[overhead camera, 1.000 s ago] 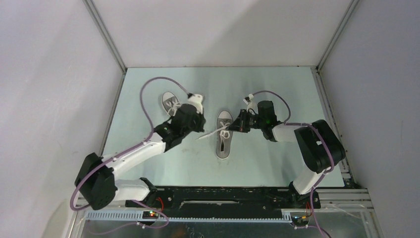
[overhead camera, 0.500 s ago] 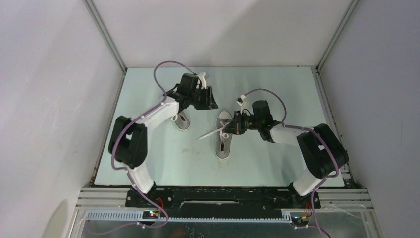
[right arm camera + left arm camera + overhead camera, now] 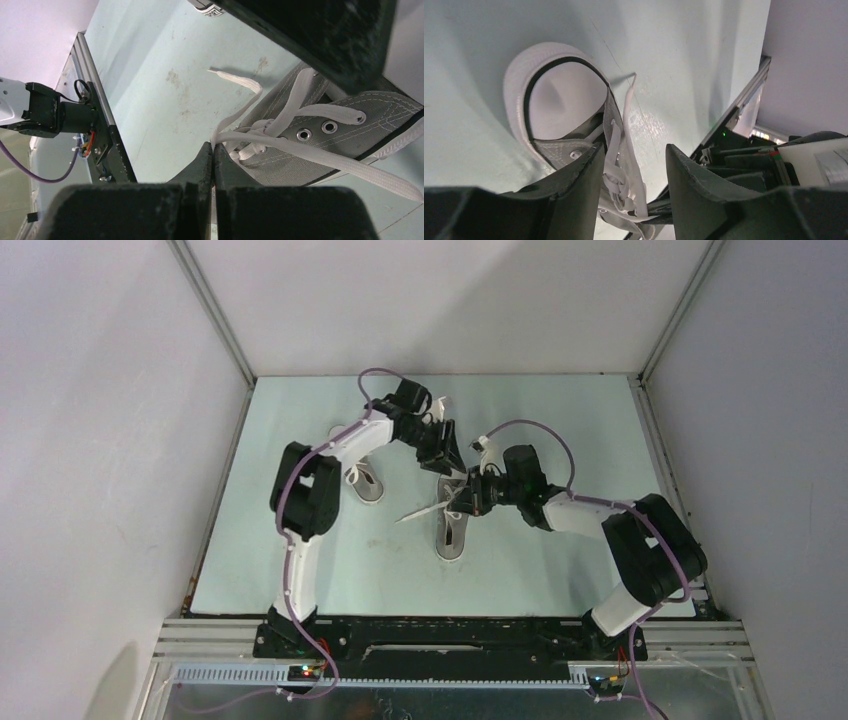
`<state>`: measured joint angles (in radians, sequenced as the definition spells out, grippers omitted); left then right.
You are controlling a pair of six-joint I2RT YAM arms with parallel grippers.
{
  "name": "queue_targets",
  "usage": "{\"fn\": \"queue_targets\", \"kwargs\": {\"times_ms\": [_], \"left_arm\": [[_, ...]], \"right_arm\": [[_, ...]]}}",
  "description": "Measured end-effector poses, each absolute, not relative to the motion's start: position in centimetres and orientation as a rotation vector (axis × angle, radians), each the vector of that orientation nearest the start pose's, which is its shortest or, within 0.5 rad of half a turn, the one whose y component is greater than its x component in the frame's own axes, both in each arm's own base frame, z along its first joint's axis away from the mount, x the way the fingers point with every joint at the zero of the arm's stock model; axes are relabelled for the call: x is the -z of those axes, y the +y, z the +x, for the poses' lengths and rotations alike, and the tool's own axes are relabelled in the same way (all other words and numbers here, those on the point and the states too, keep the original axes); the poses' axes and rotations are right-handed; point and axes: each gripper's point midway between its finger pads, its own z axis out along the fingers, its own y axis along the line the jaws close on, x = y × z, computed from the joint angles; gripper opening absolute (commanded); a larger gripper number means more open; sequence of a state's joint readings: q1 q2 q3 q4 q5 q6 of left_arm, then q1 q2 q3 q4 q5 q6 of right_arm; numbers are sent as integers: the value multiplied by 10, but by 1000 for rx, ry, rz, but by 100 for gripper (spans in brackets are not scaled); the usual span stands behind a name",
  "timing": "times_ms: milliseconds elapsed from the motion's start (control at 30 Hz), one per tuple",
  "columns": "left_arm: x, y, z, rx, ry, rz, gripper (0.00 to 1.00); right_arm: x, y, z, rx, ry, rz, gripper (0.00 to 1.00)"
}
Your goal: Tie the shoes
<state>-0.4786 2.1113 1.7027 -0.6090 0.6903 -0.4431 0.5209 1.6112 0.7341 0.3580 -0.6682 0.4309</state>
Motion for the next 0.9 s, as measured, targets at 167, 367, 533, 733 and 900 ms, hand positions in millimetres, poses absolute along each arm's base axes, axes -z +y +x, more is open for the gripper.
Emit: {"fn": "queue_targets", "kwargs": {"times_ms": [167,367,533,733,900], "left_arm": [[-97,-347,353,1228,2779,406,49],[-85,-351,326,1207,2871,488,46],[-82,-345,309,1178,2925,560,42],[-78,-345,302,1127,2961,625,31],[-73,-348,300,1116,2985,642,28]], "right_arm": [[-94,302,274,-1223,2150,-564,0],[-95,300,275,-1188,2148,-574,0],[-96,300,273,-1187,2145,-582,0],[-96,302,271,-1184,2145,-597,0],[-95,303,270,-1181,2145,-603,0]]}}
